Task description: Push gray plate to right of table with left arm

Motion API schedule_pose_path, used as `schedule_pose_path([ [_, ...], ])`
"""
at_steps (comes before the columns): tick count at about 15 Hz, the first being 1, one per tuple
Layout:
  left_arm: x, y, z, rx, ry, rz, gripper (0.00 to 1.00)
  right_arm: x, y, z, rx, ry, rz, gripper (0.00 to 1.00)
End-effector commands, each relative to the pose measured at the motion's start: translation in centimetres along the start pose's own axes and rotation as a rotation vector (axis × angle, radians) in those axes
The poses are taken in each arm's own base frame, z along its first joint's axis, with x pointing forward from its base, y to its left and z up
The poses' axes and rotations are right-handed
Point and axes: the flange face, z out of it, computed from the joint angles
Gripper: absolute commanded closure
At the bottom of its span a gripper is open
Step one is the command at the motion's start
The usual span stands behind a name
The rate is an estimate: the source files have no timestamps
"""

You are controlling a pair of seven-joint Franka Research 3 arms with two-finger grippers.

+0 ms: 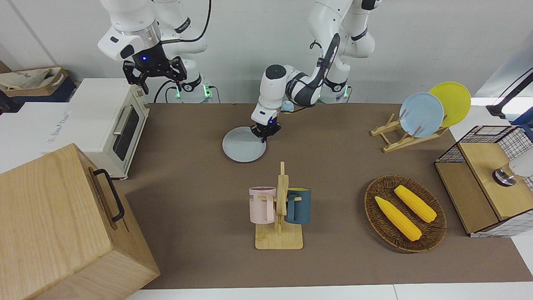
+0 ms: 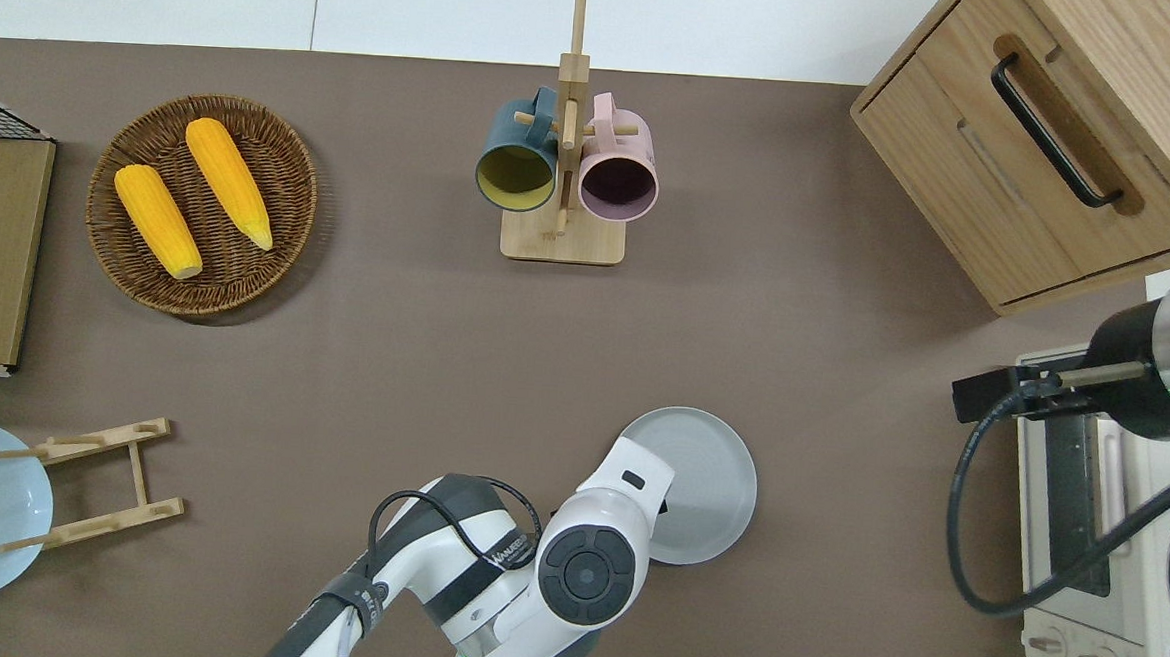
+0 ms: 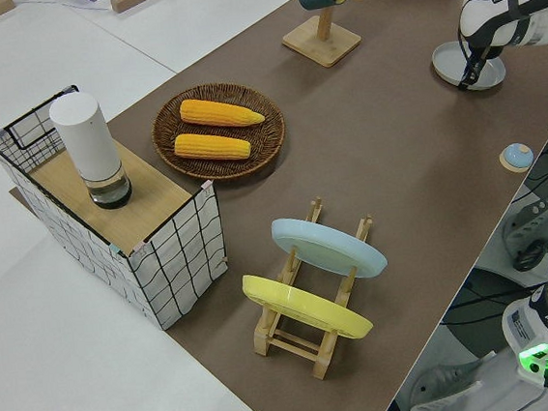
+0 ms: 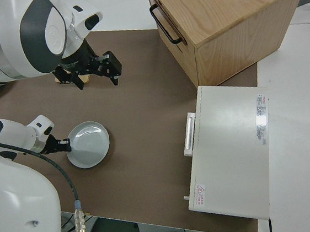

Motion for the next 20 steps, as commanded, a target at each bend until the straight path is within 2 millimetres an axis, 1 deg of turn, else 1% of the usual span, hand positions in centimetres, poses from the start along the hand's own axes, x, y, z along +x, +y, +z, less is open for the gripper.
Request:
schedule_pose_path([
  [1, -0.9, 2.5, 1.9, 0.032, -0.007, -0.013, 1.00, -0.4, 0.1, -0.4, 0.009, -0.002, 0.005, 0.017],
  [3, -0.6, 3.0, 1.9, 0.032, 0.001, -0.019, 1.00, -0.4, 0.2, -0.4, 0.010, -0.002, 0.005, 0.017],
  [4, -0.4, 3.0, 1.7, 0.042, 0.001, -0.018, 0.96, -0.4, 0.2, -0.4, 0.010, -0.002, 0.006, 0.017],
  [6, 0.4, 3.2, 0.7, 0.063, 0.001, -0.021, 0.52, -0.4, 0.1, -0.4, 0.009, -0.002, 0.003, 0.017],
  [7, 0.7, 3.4, 0.3, 0.082, -0.002, -0.019, 0.37, -0.4, 0.2, -0.4, 0.010, -0.002, 0.006, 0.017],
  [8, 0.9, 3.5, 0.1, 0.089, -0.004, -0.010, 0.24, -0.4, 0.1, -0.4, 0.009, -0.002, 0.003, 0.017],
  [9, 0.9, 3.5, -0.1, 0.092, -0.004, 0.000, 0.06, -0.4, 0.2, -0.4, 0.010, -0.002, 0.005, 0.017],
  [10, 1.1, 3.6, -0.4, 0.092, -0.002, 0.000, 0.01, -0.4, 0.1, -0.4, 0.009, -0.002, 0.003, 0.017],
  [12, 1.8, 3.4, -1.4, 0.123, -0.001, 0.004, 0.00, -0.4, 0.2, -0.4, 0.010, -0.002, 0.005, 0.017],
  [14, 3.5, 3.3, -3.6, 0.148, -0.001, 0.015, 0.00, -0.4, 0.1, -0.4, 0.009, -0.002, 0.003, 0.017],
  [15, 5.0, 2.9, -5.0, 0.156, 0.000, 0.007, 0.00, -0.4, 0.2, -0.4, 0.010, -0.002, 0.005, 0.017],
  [17, 7.2, 2.0, -7.9, 0.190, -0.001, 0.010, 0.00, -0.4, 0.2, -0.4, 0.010, -0.002, 0.005, 0.017],
  [18, 9.1, 0.8, -10.2, 0.185, 0.006, 0.029, 0.00, -0.4, 0.2, -0.4, 0.010, -0.004, 0.005, 0.017],
  [19, 10.4, -0.1, -12.0, 0.160, 0.004, 0.026, 0.00, -0.4, 0.1, -0.4, 0.009, -0.002, 0.005, 0.017],
  [20, 12.1, -1.5, -14.7, 0.146, 0.003, 0.041, 0.00, -0.4, 0.1, -0.4, 0.009, -0.002, 0.005, 0.017],
])
